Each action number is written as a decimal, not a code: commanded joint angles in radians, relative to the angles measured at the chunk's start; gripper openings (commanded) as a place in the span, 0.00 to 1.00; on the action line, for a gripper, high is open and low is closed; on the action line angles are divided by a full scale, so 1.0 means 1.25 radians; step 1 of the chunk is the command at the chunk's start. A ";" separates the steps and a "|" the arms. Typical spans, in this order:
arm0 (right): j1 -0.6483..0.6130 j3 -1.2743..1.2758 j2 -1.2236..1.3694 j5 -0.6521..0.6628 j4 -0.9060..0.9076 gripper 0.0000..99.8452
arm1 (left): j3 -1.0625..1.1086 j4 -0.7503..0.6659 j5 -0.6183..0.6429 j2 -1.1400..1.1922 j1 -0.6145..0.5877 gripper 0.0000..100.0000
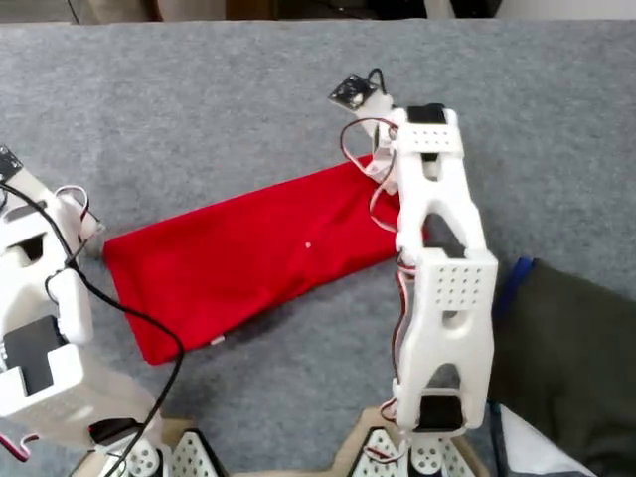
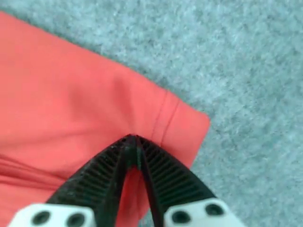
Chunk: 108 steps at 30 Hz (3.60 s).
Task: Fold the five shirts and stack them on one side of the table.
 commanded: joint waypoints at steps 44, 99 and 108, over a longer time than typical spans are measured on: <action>0.006 -0.056 -0.066 -0.031 0.016 0.01 | -0.582 0.512 -0.145 0.317 0.074 0.02; 0.195 0.225 -0.424 -0.042 -0.151 0.01 | -0.034 0.286 -0.260 0.088 0.011 0.11; 0.214 0.222 -0.424 -0.042 -0.157 0.01 | -0.021 0.245 -0.296 0.085 0.033 0.02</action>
